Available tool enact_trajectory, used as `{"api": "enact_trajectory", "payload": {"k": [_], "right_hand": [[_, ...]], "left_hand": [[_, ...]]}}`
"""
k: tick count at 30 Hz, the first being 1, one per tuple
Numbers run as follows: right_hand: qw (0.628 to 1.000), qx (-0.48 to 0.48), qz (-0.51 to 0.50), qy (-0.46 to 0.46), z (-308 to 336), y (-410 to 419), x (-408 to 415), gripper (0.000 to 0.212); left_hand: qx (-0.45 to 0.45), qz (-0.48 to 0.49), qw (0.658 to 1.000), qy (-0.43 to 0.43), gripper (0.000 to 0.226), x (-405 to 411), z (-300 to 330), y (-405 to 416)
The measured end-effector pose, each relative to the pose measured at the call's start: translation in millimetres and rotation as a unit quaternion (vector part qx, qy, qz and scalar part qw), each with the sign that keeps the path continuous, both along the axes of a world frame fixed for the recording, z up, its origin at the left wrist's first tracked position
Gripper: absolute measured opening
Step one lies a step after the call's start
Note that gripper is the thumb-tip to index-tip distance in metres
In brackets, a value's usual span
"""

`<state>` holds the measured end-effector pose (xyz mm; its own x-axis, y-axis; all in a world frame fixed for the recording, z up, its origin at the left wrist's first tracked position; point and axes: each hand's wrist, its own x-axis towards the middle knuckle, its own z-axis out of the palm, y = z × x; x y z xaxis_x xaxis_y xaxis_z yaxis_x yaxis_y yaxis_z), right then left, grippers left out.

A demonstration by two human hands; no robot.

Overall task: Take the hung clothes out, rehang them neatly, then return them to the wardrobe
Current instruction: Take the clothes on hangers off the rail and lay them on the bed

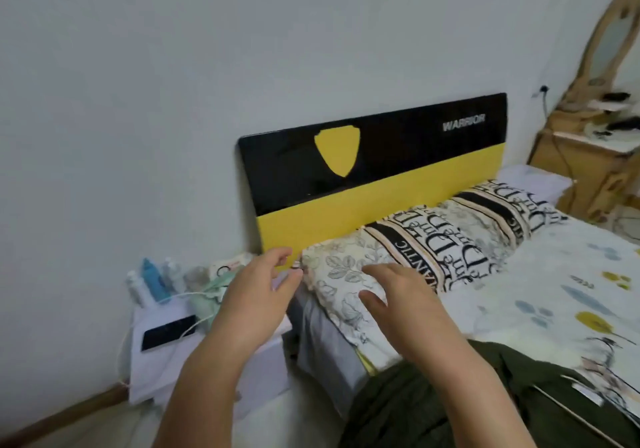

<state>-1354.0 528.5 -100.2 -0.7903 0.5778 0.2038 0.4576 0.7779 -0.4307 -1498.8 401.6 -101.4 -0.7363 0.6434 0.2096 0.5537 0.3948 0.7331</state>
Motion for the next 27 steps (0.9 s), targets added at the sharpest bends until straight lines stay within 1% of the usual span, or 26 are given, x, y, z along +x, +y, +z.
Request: {"api": "enact_trajectory", "payload": {"k": [3,5,10,14,19,23,27], "right_hand": [[0.997,0.015,0.075,-0.011,8.8,-21.4,-29.2,0.039],[0.992,0.026,0.124,-0.019,11.5,-35.6,-45.7,0.040],[0.966,0.049,0.252,-0.023,13.3,-76.1,-79.2,0.044],[0.932,0.067,0.355,-0.030,16.1,-121.9,-100.1,0.043],[0.886,0.055,0.459,-0.034,25.3,-191.5,-115.1,0.045],[0.853,0.066,0.517,-0.034,32.7,-254.8,-133.1,0.041],[0.825,0.069,0.561,-0.023,38.5,-323.9,-152.5,0.046]], "left_hand": [[0.015,0.086,0.996,-0.006,0.036,-7.7,6.7,-37.7],[0.016,0.143,0.990,-0.008,0.035,-7.9,8.5,-61.6],[-0.002,0.259,0.966,0.015,0.040,1.2,12.4,-120.3],[-0.044,0.338,0.940,0.029,0.044,10.1,13.5,-182.7],[-0.065,0.430,0.901,0.015,0.046,28.0,13.2,-267.0],[-0.075,0.485,0.871,0.011,0.048,38.2,16.3,-331.1],[-0.087,0.531,0.843,0.017,0.049,40.3,27.8,-397.4]]}}
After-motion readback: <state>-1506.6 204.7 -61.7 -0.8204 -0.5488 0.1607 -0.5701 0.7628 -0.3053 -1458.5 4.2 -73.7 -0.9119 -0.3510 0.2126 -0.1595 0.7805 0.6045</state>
